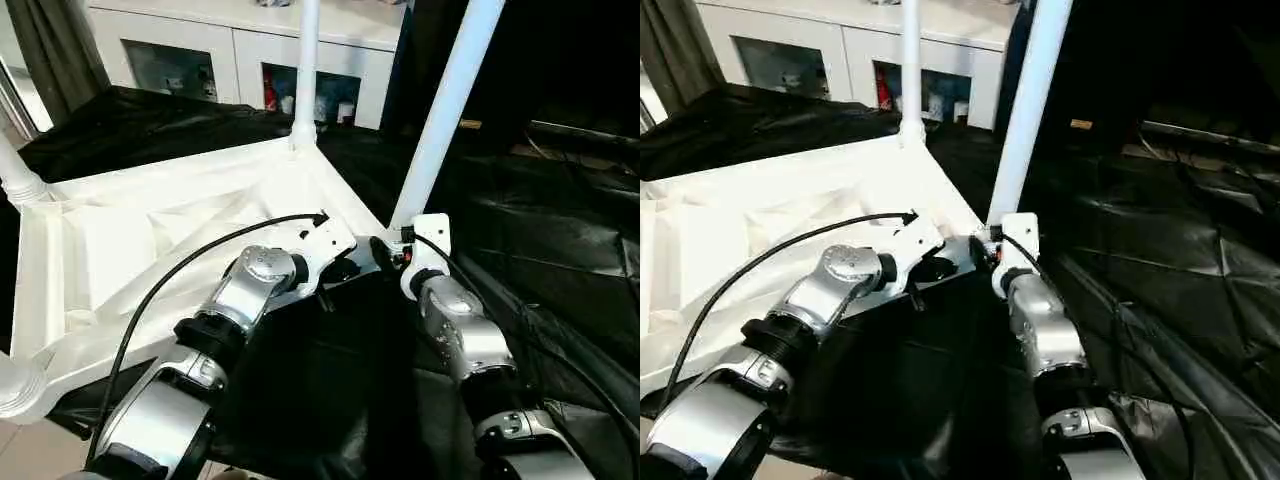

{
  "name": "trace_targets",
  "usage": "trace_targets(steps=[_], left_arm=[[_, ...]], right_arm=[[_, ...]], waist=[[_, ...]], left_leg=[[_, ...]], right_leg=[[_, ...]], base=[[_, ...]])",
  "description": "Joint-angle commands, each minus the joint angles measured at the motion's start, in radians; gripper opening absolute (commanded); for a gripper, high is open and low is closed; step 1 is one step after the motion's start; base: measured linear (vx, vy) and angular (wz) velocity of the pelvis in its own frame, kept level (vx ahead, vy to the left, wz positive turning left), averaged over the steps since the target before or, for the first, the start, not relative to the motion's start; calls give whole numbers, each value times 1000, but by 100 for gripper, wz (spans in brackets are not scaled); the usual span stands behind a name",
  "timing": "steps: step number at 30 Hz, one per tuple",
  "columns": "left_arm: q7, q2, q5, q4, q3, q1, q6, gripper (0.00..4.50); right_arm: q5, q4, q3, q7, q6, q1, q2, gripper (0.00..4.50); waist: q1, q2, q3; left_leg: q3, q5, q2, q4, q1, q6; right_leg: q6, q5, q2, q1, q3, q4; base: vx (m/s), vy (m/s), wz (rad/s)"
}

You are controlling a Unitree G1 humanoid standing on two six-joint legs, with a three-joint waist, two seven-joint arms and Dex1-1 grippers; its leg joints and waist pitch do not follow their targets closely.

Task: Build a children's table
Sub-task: Rotate leg to tighten

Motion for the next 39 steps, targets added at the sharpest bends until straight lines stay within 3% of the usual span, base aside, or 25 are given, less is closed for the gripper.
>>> trace_targets(steps=[1, 2, 4, 6, 9, 12, 16, 22, 25, 34, 39], left_arm=[[-72, 20, -10, -11, -23, 24, -45, 0], [-79, 26, -10, -13, -24, 26, -51, 0], [-159, 64, -25, -43, -27, 47, -69, 0], [-238, 92, -49, -80, -33, 69, -71, 0], [-359, 148, -82, -153, -49, 111, -83, 0], [-400, 176, -96, -185, -49, 129, -80, 0], [-454, 205, -123, -226, -42, 150, -66, 0], [-508, 247, -137, -269, -40, 171, -60, 0], [-509, 248, -138, -273, -37, 170, -57, 0], [-503, 247, -142, -288, -38, 172, -50, 0], [-501, 247, -143, -290, -37, 172, -43, 0]], right_arm=[[24, -26, 43, 139, -13, 6, -35, 370], [26, -35, 47, 159, -13, 9, -44, 370], [38, -90, 78, 298, -13, 36, -111, 370], [54, -125, 89, 377, -5, 54, -149, 370], [86, -199, 115, 533, 7, 96, -224, 370], [88, -235, 136, 613, -4, 120, -275, 370], [111, -290, 151, 699, 13, 146, -326, 370], [111, -356, 191, 807, 33, 185, -392, 370], [114, -350, 191, 809, 36, 188, -388, 370], [121, -363, 197, 820, 54, 196, -380, 286], [126, -365, 197, 830, 55, 211, -378, 277]], waist=[[1, 1, -50], [-2, -3, -50], [1, 0, -52], [5, -4, -54], [9, -4, -60], [11, -4, -59], [9, -6, -55], [9, -8, -52], [9, -8, -54], [11, -7, -57], [13, -9, -58]], left_leg=[[-21, -216, 50, -79, 3, 23], [-20, -208, 51, -79, 0, 31], [-18, -162, 51, -74, -1, 51], [-17, -130, 51, -70, -5, 72], [-15, -76, 55, -65, -3, 110], [-12, -55, 56, -62, -3, 131], [-12, -107, 60, -66, -1, 109], [-12, -131, 57, -67, -2, 88], [-13, -112, 56, -66, -3, 86], [-12, -80, 55, -62, -2, 104], [-12, -73, 55, -60, -3, 109]], right_leg=[[-193, -220, -85, 39, 48, -85], [-196, -209, -85, 43, 49, -84], [-212, -149, -86, 43, 50, -78], [-227, -95, -86, 50, 49, -71], [-260, 15, -85, 50, 48, -56], [-279, 59, -82, 45, 46, -51], [-270, -40, -84, 43, 46, -59], [-247, -112, -83, 40, 47, -66], [-248, -87, -82, 41, 46, -62], [-265, -29, -82, 43, 45, -55], [-264, -21, -82, 44, 45, -54]], base=[[0, 0, 0], [0, 0, 0], [0, 0, 0], [0, 0, 0], [0, 0, 0], [0, 0, 0], [0, 0, 0], [0, 0, 0], [0, 0, 0], [0, 0, 0], [0, 0, 0]])
